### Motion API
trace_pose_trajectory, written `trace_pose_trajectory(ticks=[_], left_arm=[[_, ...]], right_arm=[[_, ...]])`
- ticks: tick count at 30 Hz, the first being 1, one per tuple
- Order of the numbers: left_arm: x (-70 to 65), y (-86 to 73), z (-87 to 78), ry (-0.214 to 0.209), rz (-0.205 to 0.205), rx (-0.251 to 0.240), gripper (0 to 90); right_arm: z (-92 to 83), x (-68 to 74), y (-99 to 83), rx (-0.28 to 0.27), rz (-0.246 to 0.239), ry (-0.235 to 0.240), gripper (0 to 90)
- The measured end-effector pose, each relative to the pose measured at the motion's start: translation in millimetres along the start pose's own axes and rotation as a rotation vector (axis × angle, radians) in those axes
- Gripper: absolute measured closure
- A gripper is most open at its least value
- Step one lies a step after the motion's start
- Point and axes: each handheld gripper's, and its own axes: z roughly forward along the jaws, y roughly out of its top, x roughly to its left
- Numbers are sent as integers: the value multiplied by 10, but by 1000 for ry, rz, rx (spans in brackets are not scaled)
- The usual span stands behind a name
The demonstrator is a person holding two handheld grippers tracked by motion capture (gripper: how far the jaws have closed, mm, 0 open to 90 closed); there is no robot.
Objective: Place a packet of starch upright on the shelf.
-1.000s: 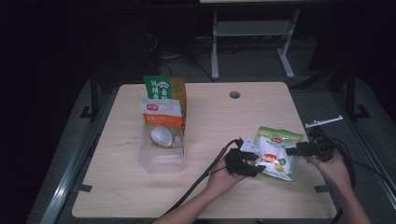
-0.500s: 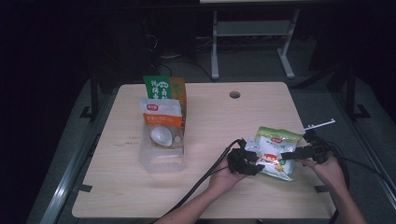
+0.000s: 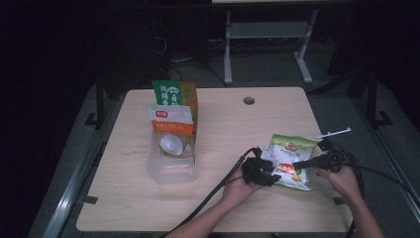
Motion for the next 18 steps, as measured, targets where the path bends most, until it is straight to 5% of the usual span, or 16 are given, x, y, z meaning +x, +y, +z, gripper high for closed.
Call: trace_pose_trajectory(ticks=[5, 10, 18], left_arm=[[-7, -3, 4, -3, -16, 0, 564], [-18, -16, -25, 0, -20, -2, 561], [0, -35, -180, 3, -9, -17, 528]], right_arm=[[19, 5, -3, -3, 14, 36, 705], [6, 106, 9, -13, -46, -3, 805], [-27, 370, 129, -8, -160, -64, 830]])
